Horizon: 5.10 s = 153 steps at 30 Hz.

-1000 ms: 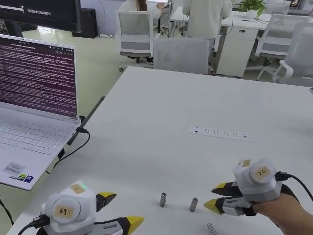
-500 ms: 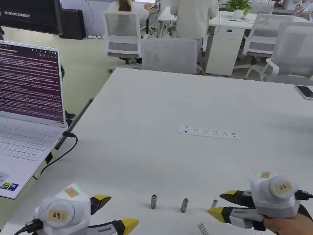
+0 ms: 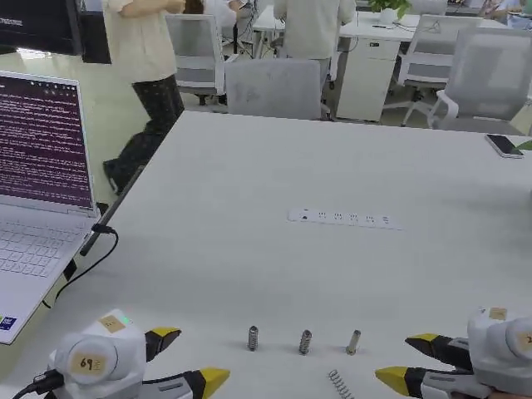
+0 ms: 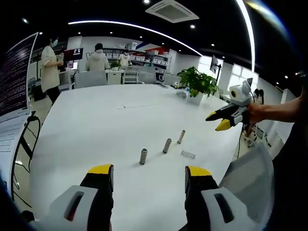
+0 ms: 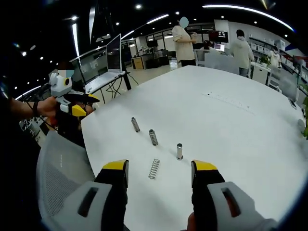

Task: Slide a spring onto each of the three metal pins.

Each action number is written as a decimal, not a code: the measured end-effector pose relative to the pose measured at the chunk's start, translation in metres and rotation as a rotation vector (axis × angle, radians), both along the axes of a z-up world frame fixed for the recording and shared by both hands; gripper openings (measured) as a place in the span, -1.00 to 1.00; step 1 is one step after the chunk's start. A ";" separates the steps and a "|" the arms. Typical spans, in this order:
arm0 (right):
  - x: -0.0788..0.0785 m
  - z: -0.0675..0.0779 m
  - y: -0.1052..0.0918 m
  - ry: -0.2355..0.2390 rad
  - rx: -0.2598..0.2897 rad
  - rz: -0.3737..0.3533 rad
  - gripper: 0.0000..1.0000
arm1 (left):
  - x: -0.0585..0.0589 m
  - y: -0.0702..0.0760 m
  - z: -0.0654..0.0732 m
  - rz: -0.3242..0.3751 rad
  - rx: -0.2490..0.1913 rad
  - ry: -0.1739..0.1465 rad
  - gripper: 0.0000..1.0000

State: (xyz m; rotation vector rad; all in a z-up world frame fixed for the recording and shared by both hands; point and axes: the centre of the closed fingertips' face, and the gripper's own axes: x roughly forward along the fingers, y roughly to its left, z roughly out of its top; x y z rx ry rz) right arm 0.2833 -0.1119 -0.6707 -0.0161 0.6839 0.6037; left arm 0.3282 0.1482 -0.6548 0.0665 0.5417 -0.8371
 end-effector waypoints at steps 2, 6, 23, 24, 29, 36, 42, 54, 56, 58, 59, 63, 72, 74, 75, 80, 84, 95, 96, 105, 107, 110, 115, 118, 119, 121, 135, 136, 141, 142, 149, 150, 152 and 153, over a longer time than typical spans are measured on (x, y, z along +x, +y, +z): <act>-0.003 0.001 -0.002 0.000 0.007 -0.012 0.05 | 0.000 -0.001 0.000 -0.003 0.001 0.001 0.12; -0.009 0.002 -0.008 0.003 0.023 -0.035 0.15 | 0.000 -0.003 0.001 -0.012 -0.002 0.001 0.14; -0.039 -0.003 -0.005 0.038 0.079 -0.064 0.42 | -0.005 -0.020 -0.004 -0.074 0.005 0.025 0.26; -0.041 -0.004 -0.005 0.044 0.083 -0.065 0.44 | -0.005 -0.023 -0.005 -0.082 0.007 0.025 0.27; -0.050 -0.006 -0.002 0.057 0.064 -0.043 0.52 | -0.010 -0.037 -0.007 -0.129 0.014 0.027 0.28; -0.054 -0.009 -0.003 0.068 0.074 -0.054 0.51 | -0.019 -0.055 -0.012 -0.224 0.051 0.021 0.28; -0.057 -0.011 -0.004 0.080 0.070 -0.064 0.50 | -0.024 -0.071 -0.016 -0.307 0.078 0.010 0.26; -0.064 -0.010 -0.005 0.088 0.079 -0.082 0.47 | -0.036 -0.110 -0.027 -0.486 0.123 0.003 0.25; -0.065 -0.011 -0.006 0.090 0.078 -0.083 0.47 | -0.037 -0.115 -0.028 -0.503 0.127 0.002 0.24; -0.066 -0.011 -0.007 0.090 0.079 -0.086 0.46 | -0.038 -0.122 -0.030 -0.541 0.139 -0.006 0.24; -0.066 -0.010 -0.007 0.091 0.080 -0.088 0.46 | -0.039 -0.126 -0.030 -0.561 0.146 -0.010 0.23; -0.066 -0.010 -0.008 0.087 0.083 -0.090 0.48 | -0.042 -0.134 -0.035 -0.622 0.174 -0.022 0.22; -0.064 -0.009 -0.006 0.084 0.086 -0.087 0.48 | -0.050 -0.148 -0.051 -0.759 0.255 -0.051 0.17; -0.064 -0.009 -0.006 0.086 0.084 -0.083 0.49 | -0.050 -0.150 -0.054 -0.788 0.272 -0.061 0.16; -0.064 -0.009 -0.005 0.088 0.083 -0.080 0.49 | -0.050 -0.151 -0.056 -0.808 0.288 -0.070 0.16; -0.065 -0.010 -0.006 0.093 0.078 -0.075 0.49 | -0.050 -0.156 -0.060 -0.856 0.318 -0.089 0.14; -0.066 -0.010 -0.006 0.097 0.077 -0.072 0.49 | -0.050 -0.161 -0.064 -0.893 0.340 -0.103 0.12; -0.071 -0.014 -0.007 0.106 0.076 -0.070 0.48 | -0.048 -0.184 -0.075 -1.011 0.435 -0.172 0.03; -0.071 -0.014 -0.007 0.107 0.078 -0.071 0.48 | -0.048 -0.186 -0.076 -1.019 0.440 -0.179 0.02; -0.072 -0.014 -0.008 0.110 0.088 -0.070 0.46 | -0.050 -0.212 -0.096 -1.105 0.501 -0.207 -0.07; -0.072 -0.014 -0.009 0.108 0.092 -0.076 0.46 | -0.050 -0.216 -0.101 -1.117 0.513 -0.203 -0.07; -0.074 -0.016 -0.012 0.114 0.097 -0.080 0.45 | -0.049 -0.219 -0.108 -1.128 0.527 -0.186 -0.08; -0.077 -0.019 -0.014 0.131 0.092 -0.075 0.44 | -0.046 -0.220 -0.119 -1.130 0.546 -0.153 -0.10; -0.075 -0.018 -0.014 0.132 0.088 -0.075 0.43 | -0.047 -0.218 -0.123 -1.138 0.556 -0.128 -0.12; -0.073 -0.016 -0.014 0.130 0.090 -0.075 0.43 | -0.047 -0.217 -0.126 -1.141 0.564 -0.126 -0.12; -0.071 -0.014 -0.013 0.125 0.092 -0.075 0.42 | -0.045 -0.214 -0.128 -1.141 0.579 -0.127 -0.16; -0.069 -0.012 -0.012 0.121 0.100 -0.075 0.36 | -0.045 -0.195 -0.138 -1.037 0.519 -0.024 -0.43; -0.069 -0.012 -0.012 0.120 0.100 -0.078 0.36 | -0.044 -0.195 -0.138 -1.030 0.509 -0.033 -0.43; -0.072 -0.015 -0.013 0.124 0.104 -0.083 0.35 | -0.044 -0.191 -0.137 -0.996 0.483 -0.006 -0.53; -0.072 -0.015 -0.013 0.124 0.105 -0.083 0.35 | -0.044 -0.191 -0.137 -0.995 0.486 -0.013 -0.56; -0.073 -0.015 -0.012 0.123 0.109 -0.077 0.34 | -0.047 -0.188 -0.138 -0.991 0.504 -0.036 -0.95; -0.072 -0.015 -0.012 0.124 0.108 -0.075 0.34 | -0.047 -0.187 -0.139 -0.989 0.505 -0.040 -0.95; -0.072 -0.015 -0.010 0.127 0.104 -0.067 0.34 | -0.048 -0.184 -0.138 -0.977 0.505 -0.027 -0.95; -0.071 -0.014 -0.009 0.127 0.103 -0.060 0.34 | -0.049 -0.181 -0.138 -0.965 0.505 -0.023 -0.95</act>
